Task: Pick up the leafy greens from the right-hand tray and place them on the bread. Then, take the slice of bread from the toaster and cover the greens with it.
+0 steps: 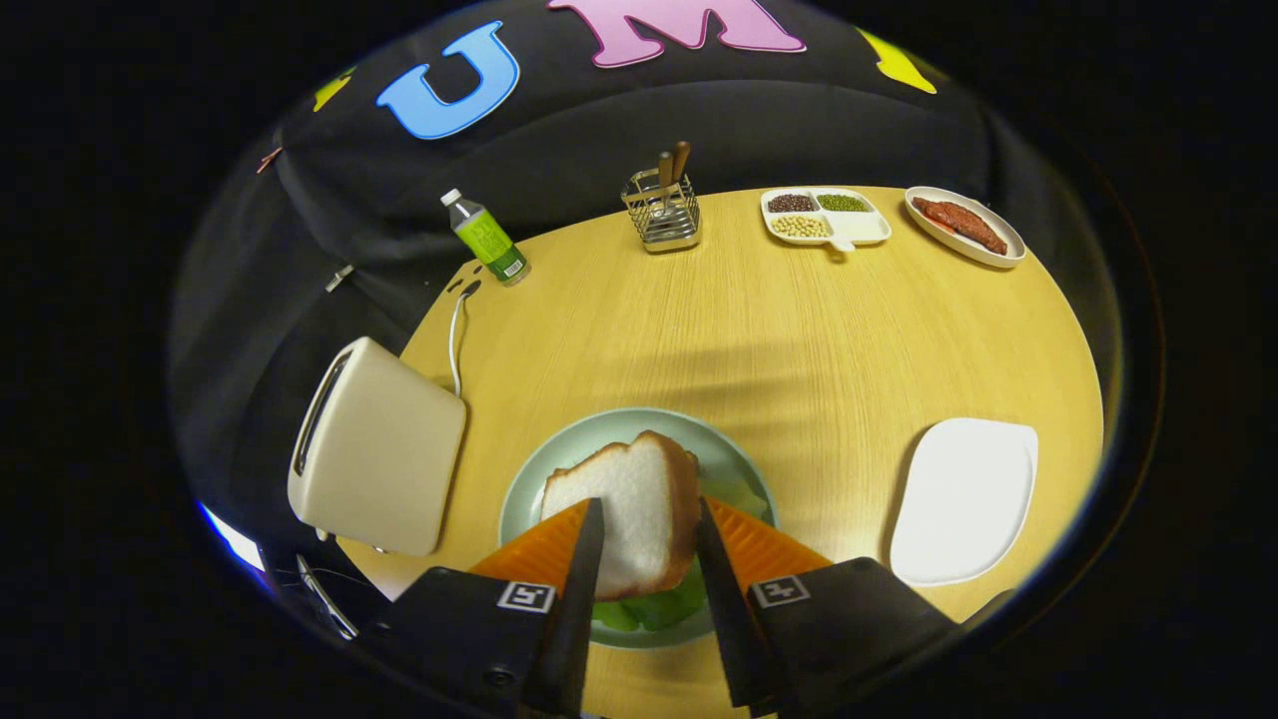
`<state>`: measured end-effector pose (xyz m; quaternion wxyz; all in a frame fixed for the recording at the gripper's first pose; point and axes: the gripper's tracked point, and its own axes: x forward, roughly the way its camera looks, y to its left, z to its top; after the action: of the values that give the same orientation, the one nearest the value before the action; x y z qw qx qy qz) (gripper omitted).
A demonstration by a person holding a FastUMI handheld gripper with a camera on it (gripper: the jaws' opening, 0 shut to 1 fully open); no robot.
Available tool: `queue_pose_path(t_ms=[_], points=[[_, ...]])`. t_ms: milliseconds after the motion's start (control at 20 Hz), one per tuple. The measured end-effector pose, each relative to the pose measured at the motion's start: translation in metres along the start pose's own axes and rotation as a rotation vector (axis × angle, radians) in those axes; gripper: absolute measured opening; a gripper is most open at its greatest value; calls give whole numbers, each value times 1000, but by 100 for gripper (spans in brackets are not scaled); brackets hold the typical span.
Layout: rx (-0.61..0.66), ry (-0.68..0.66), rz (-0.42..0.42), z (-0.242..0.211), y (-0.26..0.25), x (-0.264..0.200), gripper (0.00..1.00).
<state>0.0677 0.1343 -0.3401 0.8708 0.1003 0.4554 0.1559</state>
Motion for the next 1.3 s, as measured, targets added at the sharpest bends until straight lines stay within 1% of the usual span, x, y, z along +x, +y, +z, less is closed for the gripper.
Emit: queue_pose_path(t_ms=[100, 150, 250, 300, 500, 700, 900, 1100, 1150, 1200, 1300], points=[[-43, 7, -9, -5, -3, -2, 73], [-60, 3, -15, -6, -4, -6, 87], [-82, -20, -16, -4, -1, -13, 96], [-91, -31, -20, -3, 0, -18, 99], [-134, -120, -68, 13, -2, -49, 99], [-171, -259, -124, 42, -2, -97, 99], [-250, -444, -193, 79, -2, -169, 98], [-234, -625, -233, 112, 9, -239, 98], [-218, -665, -239, 118, 9, -256, 98], [-207, -704, -228, 124, 14, -271, 98], [-220, -772, -224, 135, 20, -298, 98]])
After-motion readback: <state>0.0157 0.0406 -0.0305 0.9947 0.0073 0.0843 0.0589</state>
